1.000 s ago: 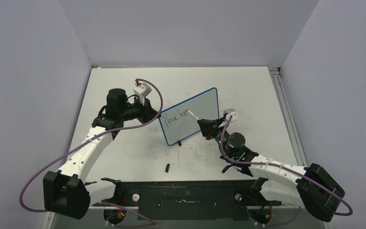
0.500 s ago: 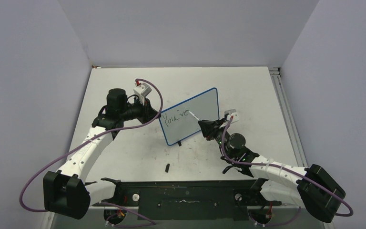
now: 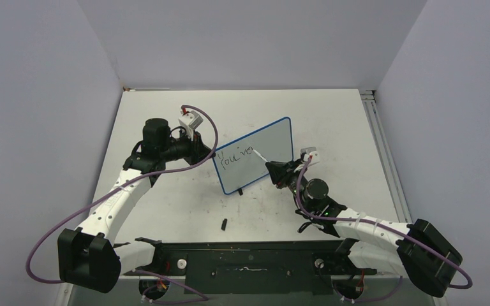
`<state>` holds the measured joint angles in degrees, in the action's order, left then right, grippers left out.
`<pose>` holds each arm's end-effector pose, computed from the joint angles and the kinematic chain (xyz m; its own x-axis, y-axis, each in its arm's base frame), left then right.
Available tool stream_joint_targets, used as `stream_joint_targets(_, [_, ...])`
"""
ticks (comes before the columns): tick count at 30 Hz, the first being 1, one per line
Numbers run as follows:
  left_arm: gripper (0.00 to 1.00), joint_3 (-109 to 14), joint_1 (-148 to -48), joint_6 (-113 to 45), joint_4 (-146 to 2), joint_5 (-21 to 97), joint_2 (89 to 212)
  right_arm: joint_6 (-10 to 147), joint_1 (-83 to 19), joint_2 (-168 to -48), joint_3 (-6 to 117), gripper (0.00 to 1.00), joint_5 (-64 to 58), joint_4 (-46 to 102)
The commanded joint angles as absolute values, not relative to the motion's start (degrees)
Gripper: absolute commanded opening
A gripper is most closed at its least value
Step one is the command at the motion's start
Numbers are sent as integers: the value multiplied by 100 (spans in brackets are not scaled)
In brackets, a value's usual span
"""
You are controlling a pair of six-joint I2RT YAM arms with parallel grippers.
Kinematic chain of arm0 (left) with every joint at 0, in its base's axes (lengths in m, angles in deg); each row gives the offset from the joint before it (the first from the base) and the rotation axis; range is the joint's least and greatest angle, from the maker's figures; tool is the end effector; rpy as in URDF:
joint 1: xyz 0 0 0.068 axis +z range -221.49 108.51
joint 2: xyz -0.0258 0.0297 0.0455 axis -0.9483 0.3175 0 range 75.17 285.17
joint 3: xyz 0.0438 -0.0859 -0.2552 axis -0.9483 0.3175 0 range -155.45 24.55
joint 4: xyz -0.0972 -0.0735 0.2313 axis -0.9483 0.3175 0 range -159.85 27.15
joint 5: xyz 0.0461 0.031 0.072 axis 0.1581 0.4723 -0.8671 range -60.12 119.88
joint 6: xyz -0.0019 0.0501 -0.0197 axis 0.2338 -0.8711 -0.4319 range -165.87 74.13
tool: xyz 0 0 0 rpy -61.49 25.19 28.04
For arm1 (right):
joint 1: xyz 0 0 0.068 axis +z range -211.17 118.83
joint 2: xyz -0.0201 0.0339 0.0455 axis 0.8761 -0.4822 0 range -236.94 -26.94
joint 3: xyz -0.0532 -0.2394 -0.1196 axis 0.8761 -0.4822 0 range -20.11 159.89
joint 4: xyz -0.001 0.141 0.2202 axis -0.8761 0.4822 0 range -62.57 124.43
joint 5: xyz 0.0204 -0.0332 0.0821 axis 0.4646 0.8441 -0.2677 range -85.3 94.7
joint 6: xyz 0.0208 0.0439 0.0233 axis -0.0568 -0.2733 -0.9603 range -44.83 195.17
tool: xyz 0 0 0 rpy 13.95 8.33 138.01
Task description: Write a sentence on the whiteboard
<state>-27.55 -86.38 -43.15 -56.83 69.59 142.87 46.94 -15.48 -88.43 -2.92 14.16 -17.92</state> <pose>0.2463 -0.0890 0.3012 -0.4974 0.0945 -0.8623 0.7169 0.6045 -0.3473 0.1579 0.1536 0.2193 -0.2685 0.3931 -0.8795 -0.5268 0.7044 0.4757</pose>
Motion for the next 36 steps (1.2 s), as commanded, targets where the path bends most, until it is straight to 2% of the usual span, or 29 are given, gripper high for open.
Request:
stream_joint_targets(1, [0,-2807,-8652,-4236,-5732,7117,14298,4605,-1513,-8917,-192,5,1345,-2155])
stream_joint_targets(25, [0,-2817,-8658,-4227,-5731,7128,14287,4529,-1418,-8941,-174,5,1310,-2258])
stream_joint_targets(36, [0,-2805,-8656,-4241,-5720,7096,14289,4664,-1395,-8022,-214,5,1349,-1729])
